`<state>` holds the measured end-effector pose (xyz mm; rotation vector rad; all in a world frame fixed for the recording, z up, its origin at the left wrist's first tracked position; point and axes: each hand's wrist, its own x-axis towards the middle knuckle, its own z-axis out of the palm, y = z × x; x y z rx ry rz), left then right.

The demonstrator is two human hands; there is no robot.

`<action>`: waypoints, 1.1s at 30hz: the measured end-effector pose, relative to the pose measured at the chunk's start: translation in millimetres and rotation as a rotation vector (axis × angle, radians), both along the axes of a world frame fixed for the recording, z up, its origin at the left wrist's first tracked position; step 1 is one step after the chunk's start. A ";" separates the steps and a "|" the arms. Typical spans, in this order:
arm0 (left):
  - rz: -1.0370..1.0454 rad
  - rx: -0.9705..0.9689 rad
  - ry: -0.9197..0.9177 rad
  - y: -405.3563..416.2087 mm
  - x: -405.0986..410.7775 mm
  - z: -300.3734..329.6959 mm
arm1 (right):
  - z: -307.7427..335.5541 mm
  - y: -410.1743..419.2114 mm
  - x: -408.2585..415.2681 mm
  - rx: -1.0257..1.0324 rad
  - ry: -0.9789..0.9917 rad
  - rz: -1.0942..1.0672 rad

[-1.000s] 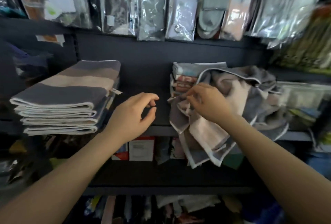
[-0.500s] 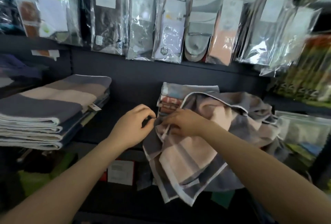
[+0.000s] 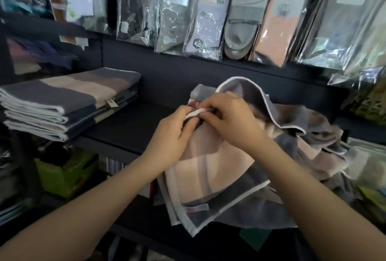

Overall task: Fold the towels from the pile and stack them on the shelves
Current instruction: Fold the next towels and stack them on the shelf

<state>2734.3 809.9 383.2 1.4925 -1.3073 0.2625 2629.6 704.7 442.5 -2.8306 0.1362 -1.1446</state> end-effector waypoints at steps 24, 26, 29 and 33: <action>0.178 0.041 0.072 116.2 5.4 -10.8 | -18.7 69.3 9.8 -0.058 0.228 0.253; 0.199 0.080 -0.128 120.0 -3.9 -3.3 | -13.4 89.3 13.4 0.063 0.184 0.407; 0.129 -0.031 -0.042 132.9 -6.3 4.2 | -9.1 102.6 17.8 0.203 0.092 0.534; 0.043 -0.345 0.350 153.7 2.5 5.9 | -13.5 109.5 38.3 0.186 0.050 0.550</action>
